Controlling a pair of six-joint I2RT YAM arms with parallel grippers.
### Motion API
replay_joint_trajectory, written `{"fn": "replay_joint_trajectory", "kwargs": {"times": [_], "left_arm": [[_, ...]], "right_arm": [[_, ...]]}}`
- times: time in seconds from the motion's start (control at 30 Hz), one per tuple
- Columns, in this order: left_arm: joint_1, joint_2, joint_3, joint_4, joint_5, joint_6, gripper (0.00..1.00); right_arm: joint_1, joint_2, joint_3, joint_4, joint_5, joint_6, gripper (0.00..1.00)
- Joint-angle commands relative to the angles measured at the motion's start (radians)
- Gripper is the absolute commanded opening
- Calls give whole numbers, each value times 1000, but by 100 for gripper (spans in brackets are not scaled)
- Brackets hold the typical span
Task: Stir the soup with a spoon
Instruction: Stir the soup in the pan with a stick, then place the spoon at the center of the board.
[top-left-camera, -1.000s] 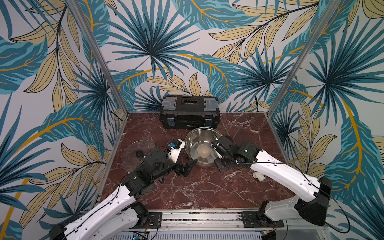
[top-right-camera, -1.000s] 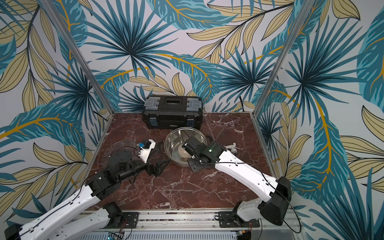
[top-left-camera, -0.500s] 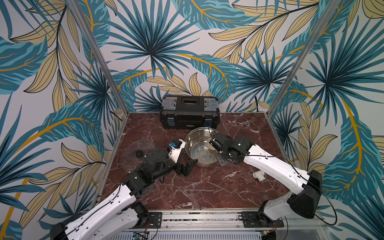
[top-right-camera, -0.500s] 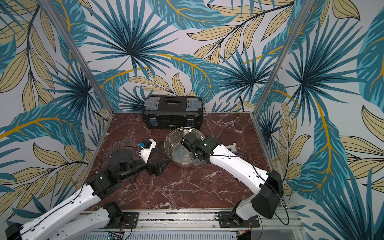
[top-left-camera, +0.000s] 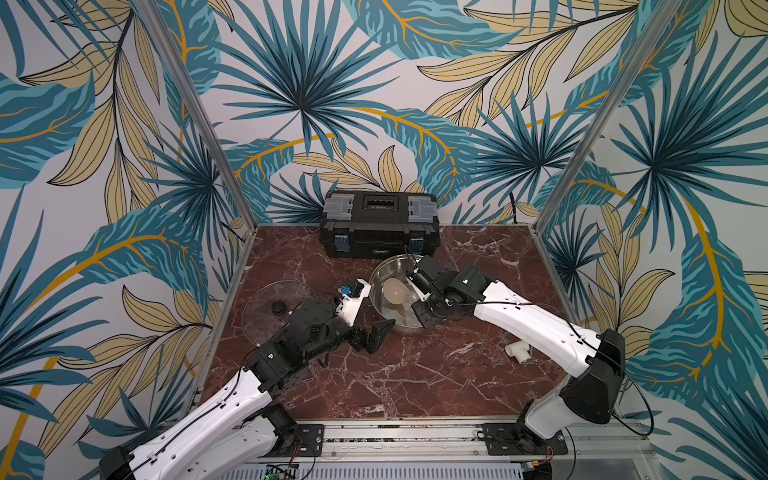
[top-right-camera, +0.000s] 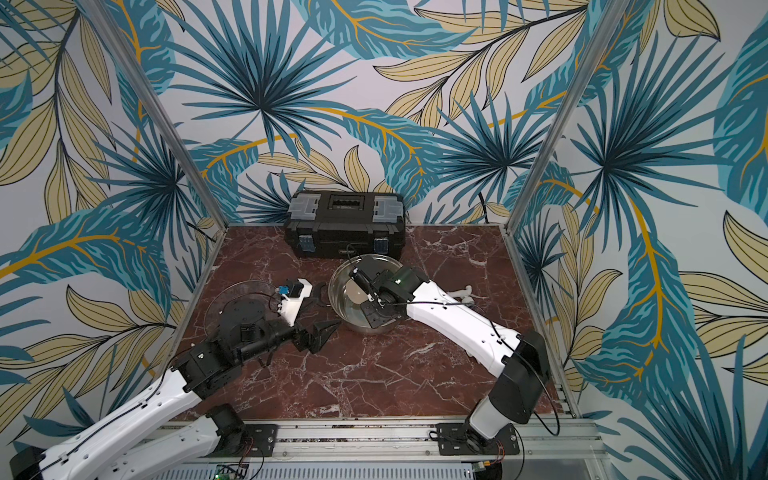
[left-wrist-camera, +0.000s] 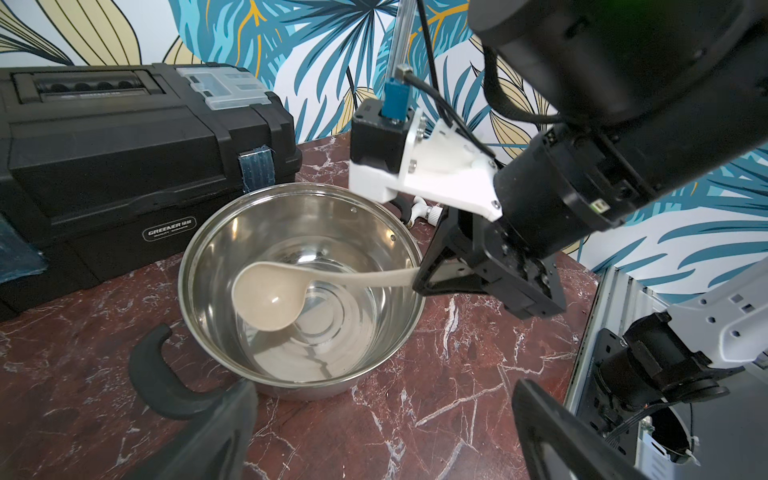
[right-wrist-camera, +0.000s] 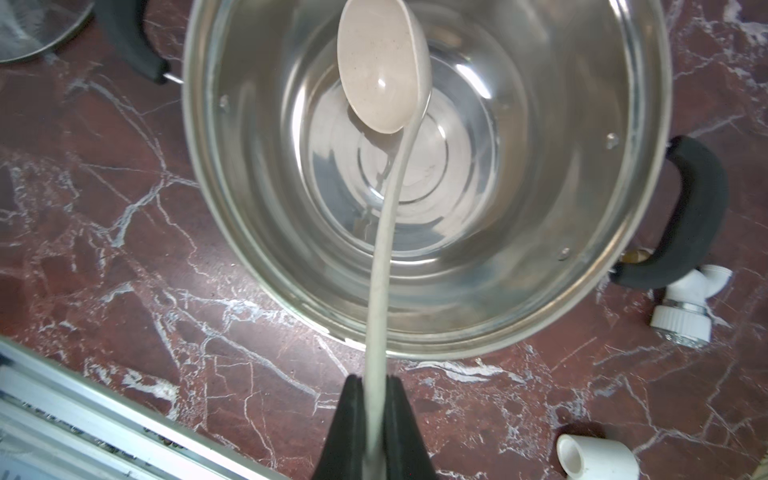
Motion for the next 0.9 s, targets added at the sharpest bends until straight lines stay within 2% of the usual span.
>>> {"fn": "replay_joint_trajectory", "kwargs": {"times": [0.0, 0.13, 0.27, 0.37, 0.47, 0.67, 0.77, 0.87], "left_arm": [[-2, -19, 3, -6, 4, 6, 100], [-1, -36, -1, -9, 10, 1, 100], [-2, -52, -3, -15, 12, -5, 100], [-1, -62, -1, -22, 14, -10, 100], [-1, -70, 2, -25, 16, -15, 100], [-1, -93, 49, -82, -11, -12, 100], [-2, -128, 71, -128, -69, -7, 100], [-2, -179, 76, -165, -166, -4, 100]], "right_arm": [[22, -77, -55, -19, -25, 21, 0], [25, -171, -139, -52, 12, 56, 0], [24, -259, -217, -88, 106, 90, 0], [24, -296, -232, -120, 206, 124, 0], [23, -295, -207, -134, 241, 128, 0], [26, -329, -116, -94, 140, 111, 0], [33, -417, -112, -44, 60, 98, 0], [36, -517, -145, 23, -89, 76, 0]]}}
